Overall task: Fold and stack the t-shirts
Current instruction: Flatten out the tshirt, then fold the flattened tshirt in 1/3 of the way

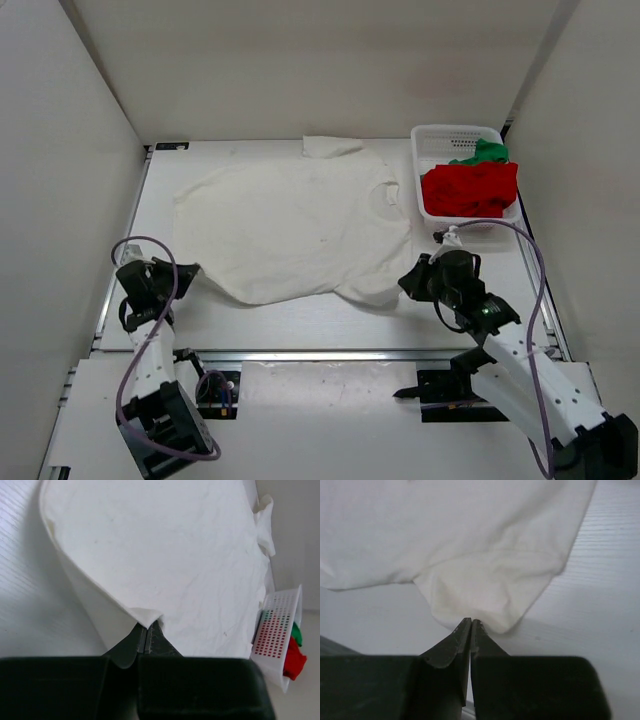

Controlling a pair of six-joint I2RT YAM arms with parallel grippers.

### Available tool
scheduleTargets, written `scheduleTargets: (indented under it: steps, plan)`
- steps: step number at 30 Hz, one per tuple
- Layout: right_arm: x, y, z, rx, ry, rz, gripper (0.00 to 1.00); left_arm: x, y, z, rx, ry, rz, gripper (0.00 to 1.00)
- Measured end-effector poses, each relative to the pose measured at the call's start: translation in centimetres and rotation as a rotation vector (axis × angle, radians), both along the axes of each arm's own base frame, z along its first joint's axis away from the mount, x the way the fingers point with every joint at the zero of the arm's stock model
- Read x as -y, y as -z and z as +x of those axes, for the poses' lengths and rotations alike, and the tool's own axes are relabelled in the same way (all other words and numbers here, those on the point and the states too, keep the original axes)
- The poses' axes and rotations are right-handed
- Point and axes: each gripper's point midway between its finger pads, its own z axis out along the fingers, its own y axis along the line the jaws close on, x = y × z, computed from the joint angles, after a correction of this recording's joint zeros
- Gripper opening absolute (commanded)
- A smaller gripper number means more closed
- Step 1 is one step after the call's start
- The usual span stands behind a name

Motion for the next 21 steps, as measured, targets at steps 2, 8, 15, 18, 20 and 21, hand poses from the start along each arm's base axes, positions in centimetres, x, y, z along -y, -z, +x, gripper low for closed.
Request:
scheduleTargets:
  steps: [2, 8, 15, 18, 20, 21]
  plan:
    - [-0.5, -1.2, -1.0, 0.021, -0.001, 0.045, 0.00, 0.3, -0.4, -0.5, 0.016, 0.025, 0.044, 0.00]
    - [0.1, -1.9, -3.3, 0.005, 0.039, 0.112, 0.00, 0.4, -0.3, -1.4, 0.007, 0.065, 0.132, 0.00]
    - [1.6, 1.3, 0.1, -0.176, 0.111, 0.069, 0.00, -0.2, 0.5, -0.4, -0.059, 0.038, 0.029, 0.00]
    - [1.3, 0.8, 3.9, -0.207, 0.110, 0.040, 0.00, -0.7, 0.4, 0.8, -0.063, 0.005, -0.028, 0.00]
    - [0.6, -0.6, 7.0, -0.176, 0.093, 0.036, 0.00, -1.1, 0.3, 1.7, -0.059, -0.019, -0.063, 0.00]
    - [0.2, -1.6, 8.9, -0.143, 0.083, 0.039, 0.00, -1.2, 0.2, 2.0, -0.056, -0.027, -0.075, 0.00]
